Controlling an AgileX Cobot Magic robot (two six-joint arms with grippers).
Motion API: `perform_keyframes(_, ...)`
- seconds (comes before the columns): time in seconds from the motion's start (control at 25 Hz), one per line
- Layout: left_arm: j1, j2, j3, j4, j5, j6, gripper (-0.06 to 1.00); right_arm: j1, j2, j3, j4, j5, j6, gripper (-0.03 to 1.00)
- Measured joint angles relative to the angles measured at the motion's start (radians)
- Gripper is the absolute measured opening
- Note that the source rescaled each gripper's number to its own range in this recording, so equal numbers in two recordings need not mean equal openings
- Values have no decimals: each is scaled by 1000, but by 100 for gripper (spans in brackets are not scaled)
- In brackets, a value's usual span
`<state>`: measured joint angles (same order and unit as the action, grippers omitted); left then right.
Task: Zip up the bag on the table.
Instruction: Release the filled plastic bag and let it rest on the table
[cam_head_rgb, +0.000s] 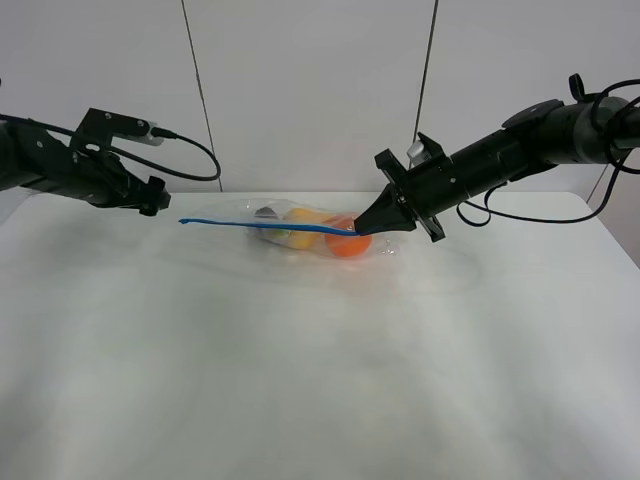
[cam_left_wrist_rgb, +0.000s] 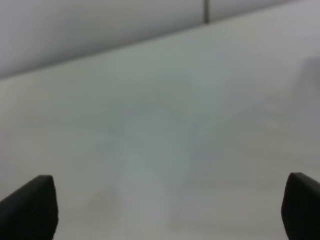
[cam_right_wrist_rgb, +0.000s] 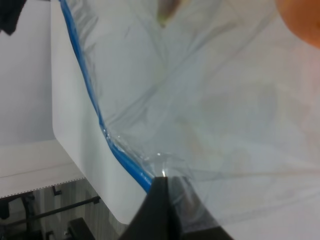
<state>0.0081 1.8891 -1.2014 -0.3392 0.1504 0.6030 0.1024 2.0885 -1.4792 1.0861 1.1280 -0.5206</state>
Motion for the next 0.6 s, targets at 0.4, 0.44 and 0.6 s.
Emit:
perform_keyframes(0.4,19,0,-221,21,588,-303,100,0,0,0,0,0,0,0)
perform_keyframes(0.44,19,0,-233,33,637,-351,100,0,0,0,0,-1,0,0)
perform_keyframes(0.6,20,0,-263,119,806,-496,100,0,0,0,0,-1,0,0)
